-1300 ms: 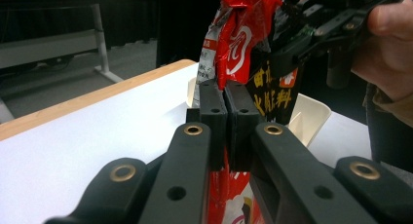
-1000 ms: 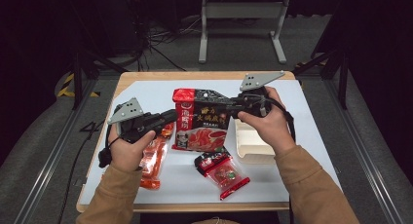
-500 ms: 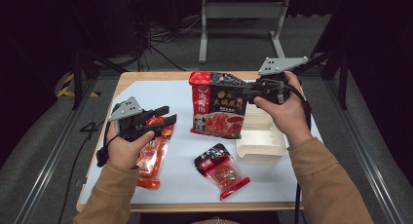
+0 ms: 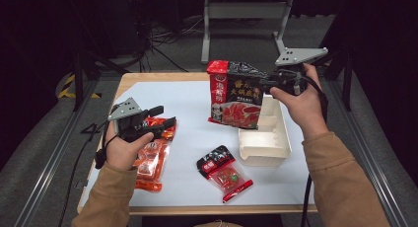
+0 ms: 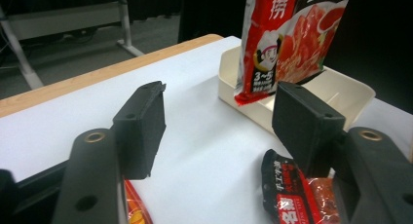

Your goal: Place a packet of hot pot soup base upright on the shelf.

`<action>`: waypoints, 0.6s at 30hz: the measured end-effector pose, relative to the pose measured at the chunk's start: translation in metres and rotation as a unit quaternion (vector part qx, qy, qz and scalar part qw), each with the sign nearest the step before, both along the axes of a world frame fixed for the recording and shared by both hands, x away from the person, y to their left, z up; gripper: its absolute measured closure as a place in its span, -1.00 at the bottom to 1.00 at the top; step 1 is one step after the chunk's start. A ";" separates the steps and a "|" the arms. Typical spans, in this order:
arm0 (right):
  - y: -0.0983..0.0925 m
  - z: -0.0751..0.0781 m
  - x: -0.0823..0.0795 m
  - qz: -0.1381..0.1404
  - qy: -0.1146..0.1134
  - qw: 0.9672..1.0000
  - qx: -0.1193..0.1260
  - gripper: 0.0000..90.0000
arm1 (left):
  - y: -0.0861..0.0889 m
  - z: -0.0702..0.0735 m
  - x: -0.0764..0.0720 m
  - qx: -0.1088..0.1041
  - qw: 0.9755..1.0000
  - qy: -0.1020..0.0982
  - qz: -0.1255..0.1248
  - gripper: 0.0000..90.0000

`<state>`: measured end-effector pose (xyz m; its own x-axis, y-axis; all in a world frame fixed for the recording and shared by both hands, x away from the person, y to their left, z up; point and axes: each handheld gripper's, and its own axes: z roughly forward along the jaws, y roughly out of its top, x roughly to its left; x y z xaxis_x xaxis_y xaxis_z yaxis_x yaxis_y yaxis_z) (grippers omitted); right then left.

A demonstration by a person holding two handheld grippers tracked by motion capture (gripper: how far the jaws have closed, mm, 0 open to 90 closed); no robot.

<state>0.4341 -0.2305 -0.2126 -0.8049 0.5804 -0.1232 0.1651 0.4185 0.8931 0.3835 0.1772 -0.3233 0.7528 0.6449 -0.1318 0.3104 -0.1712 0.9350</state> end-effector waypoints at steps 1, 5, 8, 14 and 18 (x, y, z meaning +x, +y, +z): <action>-0.004 0.001 0.002 -0.006 -0.005 1.000 -0.002 0.73 | 0.001 -0.001 0.001 0.002 1.000 0.001 0.003 -0.23; -0.010 0.003 0.005 -0.014 -0.010 1.000 -0.002 0.73 | 0.003 -0.002 0.003 0.005 1.000 0.000 0.010 -0.30; -0.017 0.004 0.008 -0.021 -0.017 1.000 -0.001 0.72 | 0.005 -0.003 0.004 0.005 1.000 0.004 0.015 -0.35; -0.027 0.004 0.015 -0.032 -0.024 0.999 -0.002 0.72 | 0.007 -0.003 0.004 -0.006 1.000 0.016 0.010 -0.39; -0.036 0.003 0.021 -0.047 -0.031 0.998 -0.008 0.72 | 0.008 -0.003 0.005 -0.003 1.000 0.018 0.012 -0.39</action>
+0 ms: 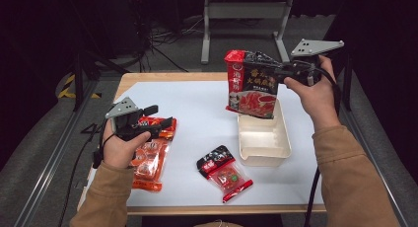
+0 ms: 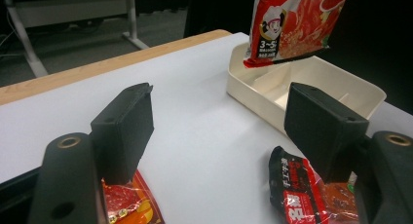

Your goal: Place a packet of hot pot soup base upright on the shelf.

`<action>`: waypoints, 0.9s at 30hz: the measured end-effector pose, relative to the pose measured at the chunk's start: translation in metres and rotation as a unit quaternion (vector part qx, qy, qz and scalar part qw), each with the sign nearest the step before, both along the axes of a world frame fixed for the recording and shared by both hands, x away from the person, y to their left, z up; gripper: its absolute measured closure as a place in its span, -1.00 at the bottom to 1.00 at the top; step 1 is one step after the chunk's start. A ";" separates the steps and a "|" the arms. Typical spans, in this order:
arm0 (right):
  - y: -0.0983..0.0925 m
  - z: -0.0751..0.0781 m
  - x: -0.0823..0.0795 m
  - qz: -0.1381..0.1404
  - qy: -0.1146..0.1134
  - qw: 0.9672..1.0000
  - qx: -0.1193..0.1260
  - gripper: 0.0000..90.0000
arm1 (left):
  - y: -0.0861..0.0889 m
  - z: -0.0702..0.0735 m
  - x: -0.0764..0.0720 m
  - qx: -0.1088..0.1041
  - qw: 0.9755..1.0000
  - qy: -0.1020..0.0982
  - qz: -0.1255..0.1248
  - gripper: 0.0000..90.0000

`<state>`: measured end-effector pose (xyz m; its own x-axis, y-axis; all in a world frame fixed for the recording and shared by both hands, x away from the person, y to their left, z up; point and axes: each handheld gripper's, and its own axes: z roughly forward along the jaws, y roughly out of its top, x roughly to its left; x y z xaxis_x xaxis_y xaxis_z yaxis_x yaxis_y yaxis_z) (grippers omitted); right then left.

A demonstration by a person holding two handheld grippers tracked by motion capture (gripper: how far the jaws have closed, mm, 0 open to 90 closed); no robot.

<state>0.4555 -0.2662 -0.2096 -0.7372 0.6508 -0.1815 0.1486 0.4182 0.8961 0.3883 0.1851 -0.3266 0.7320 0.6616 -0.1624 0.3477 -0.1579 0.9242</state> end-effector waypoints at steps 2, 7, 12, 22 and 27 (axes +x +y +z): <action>-0.002 0.000 0.001 -0.003 -0.001 1.000 -0.002 0.72 | 0.001 0.000 0.000 0.000 1.000 0.001 0.001 -0.40; -0.010 -0.001 0.008 -0.016 -0.007 1.000 -0.007 0.72 | 0.002 0.000 0.001 -0.003 1.000 0.002 0.004 -0.42; -0.015 -0.004 0.014 -0.013 -0.022 1.000 -0.011 0.72 | 0.003 -0.001 0.002 -0.002 1.000 0.001 0.006 -0.43; -0.026 -0.021 0.024 -0.020 -0.021 1.000 0.003 0.72 | 0.005 -0.001 0.002 -0.003 1.000 0.006 0.012 -0.43; -0.028 -0.030 0.027 -0.025 -0.017 1.000 0.005 0.72 | 0.005 -0.002 0.003 -0.002 1.000 0.009 0.010 -0.43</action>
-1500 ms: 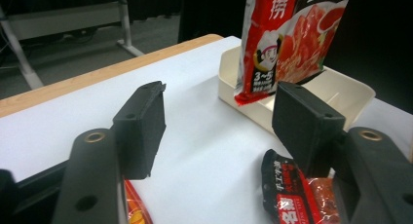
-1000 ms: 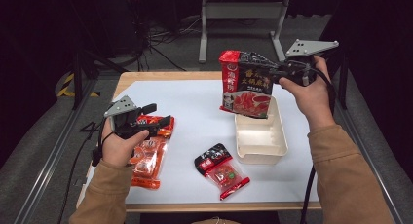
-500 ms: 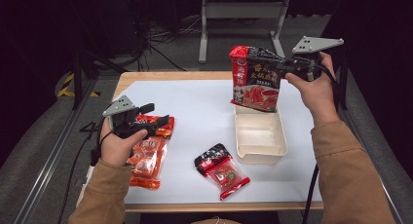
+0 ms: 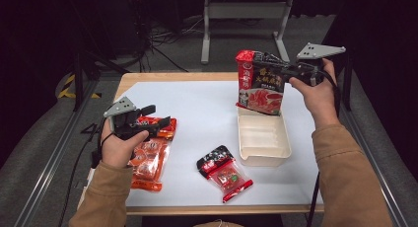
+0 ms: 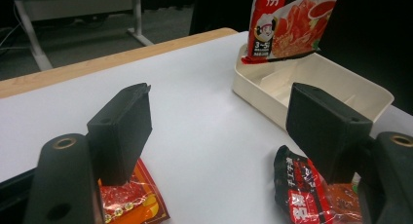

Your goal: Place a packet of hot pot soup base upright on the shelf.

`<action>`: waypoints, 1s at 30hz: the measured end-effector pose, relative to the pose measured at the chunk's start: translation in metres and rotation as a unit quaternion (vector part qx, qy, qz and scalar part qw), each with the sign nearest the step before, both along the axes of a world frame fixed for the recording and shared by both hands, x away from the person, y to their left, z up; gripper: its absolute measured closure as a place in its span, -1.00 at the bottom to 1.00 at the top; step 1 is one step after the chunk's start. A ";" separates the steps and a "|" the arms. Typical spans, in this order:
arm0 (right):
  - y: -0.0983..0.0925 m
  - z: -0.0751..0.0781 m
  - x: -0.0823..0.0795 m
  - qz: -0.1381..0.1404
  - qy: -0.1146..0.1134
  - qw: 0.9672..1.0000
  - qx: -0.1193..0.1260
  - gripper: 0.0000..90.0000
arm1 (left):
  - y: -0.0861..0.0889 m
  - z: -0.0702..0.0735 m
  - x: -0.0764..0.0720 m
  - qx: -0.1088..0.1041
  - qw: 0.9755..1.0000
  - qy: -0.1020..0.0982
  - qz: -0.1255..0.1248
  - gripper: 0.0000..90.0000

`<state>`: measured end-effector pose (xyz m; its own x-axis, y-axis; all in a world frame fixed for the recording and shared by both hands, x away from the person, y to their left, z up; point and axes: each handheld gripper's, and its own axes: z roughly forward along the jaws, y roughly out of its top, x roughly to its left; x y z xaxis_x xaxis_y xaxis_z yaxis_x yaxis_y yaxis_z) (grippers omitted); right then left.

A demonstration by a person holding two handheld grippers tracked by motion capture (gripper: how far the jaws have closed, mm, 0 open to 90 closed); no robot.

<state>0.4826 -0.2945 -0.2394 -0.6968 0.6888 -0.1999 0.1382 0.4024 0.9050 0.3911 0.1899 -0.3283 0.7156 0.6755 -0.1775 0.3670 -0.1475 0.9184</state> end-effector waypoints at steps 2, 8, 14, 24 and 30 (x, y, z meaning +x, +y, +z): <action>0.000 -0.003 0.001 -0.001 0.000 1.000 -0.003 0.72 | 0.000 0.000 0.000 0.000 1.000 0.000 -0.002 -0.43; 0.000 -0.014 0.007 -0.007 0.000 1.000 -0.014 0.72 | 0.000 -0.001 0.000 0.000 1.000 0.002 -0.003 -0.43; -0.002 -0.023 0.013 -0.013 0.005 1.000 -0.010 0.71 | -0.001 -0.002 0.001 0.000 1.000 0.003 -0.004 -0.43; -0.001 -0.032 0.011 0.009 0.005 1.000 0.007 0.65 | -0.001 -0.003 0.001 0.002 1.000 0.004 -0.003 -0.43; 0.000 -0.046 0.009 0.012 0.013 1.000 0.003 0.61 | -0.001 -0.003 0.001 0.002 1.000 0.005 -0.002 -0.43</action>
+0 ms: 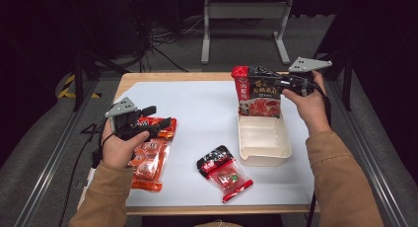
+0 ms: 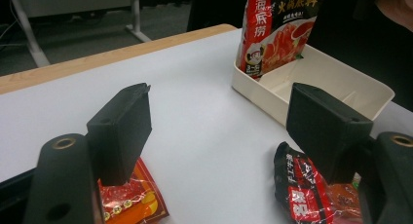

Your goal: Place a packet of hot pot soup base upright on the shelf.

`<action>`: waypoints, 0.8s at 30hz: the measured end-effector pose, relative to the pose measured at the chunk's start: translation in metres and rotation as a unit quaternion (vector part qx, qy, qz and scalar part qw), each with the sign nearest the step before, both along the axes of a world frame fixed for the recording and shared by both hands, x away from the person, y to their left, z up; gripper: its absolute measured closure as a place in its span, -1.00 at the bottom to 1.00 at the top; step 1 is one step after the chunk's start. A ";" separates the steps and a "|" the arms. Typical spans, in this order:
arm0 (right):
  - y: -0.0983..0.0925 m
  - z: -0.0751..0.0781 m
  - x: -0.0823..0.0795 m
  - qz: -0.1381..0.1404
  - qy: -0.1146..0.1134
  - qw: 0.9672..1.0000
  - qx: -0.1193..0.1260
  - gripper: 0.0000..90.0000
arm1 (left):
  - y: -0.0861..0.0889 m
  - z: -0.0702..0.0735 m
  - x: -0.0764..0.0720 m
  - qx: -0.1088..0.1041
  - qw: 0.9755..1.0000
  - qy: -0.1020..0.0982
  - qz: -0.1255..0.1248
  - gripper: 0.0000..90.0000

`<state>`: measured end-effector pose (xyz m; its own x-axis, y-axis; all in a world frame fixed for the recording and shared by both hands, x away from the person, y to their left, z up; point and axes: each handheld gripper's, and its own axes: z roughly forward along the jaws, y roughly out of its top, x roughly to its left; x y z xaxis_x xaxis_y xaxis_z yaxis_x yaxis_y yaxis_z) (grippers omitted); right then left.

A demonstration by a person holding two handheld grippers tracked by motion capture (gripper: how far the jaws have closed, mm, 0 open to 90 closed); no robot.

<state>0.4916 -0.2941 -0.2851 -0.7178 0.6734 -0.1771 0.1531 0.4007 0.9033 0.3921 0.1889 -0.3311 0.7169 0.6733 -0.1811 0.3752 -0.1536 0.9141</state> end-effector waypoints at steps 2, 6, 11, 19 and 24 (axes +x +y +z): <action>0.000 -0.001 0.000 0.000 0.000 1.000 0.002 0.60 | 0.000 0.000 0.000 0.000 1.000 -0.001 0.000 -0.43; 0.001 -0.006 0.000 -0.016 0.019 0.999 -0.028 0.55 | 0.000 -0.001 0.001 0.000 1.000 0.000 -0.001 -0.44; -0.005 -0.024 0.000 -0.035 0.033 0.999 -0.025 0.56 | 0.003 -0.001 0.000 0.001 1.000 -0.001 0.006 -0.47; -0.015 -0.030 -0.005 -0.044 0.053 0.997 -0.027 0.63 | 0.003 -0.002 0.001 0.003 1.000 0.000 0.008 -0.51; -0.018 -0.032 -0.007 -0.049 0.057 0.997 -0.025 0.66 | 0.002 -0.003 0.001 0.003 1.000 0.002 0.008 -0.51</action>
<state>0.4844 -0.3121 -0.3171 -0.6665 0.7336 -0.1330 0.2941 0.4226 0.8573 0.3929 0.1913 -0.3336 0.7047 0.6864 -0.1797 0.3819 -0.1534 0.9114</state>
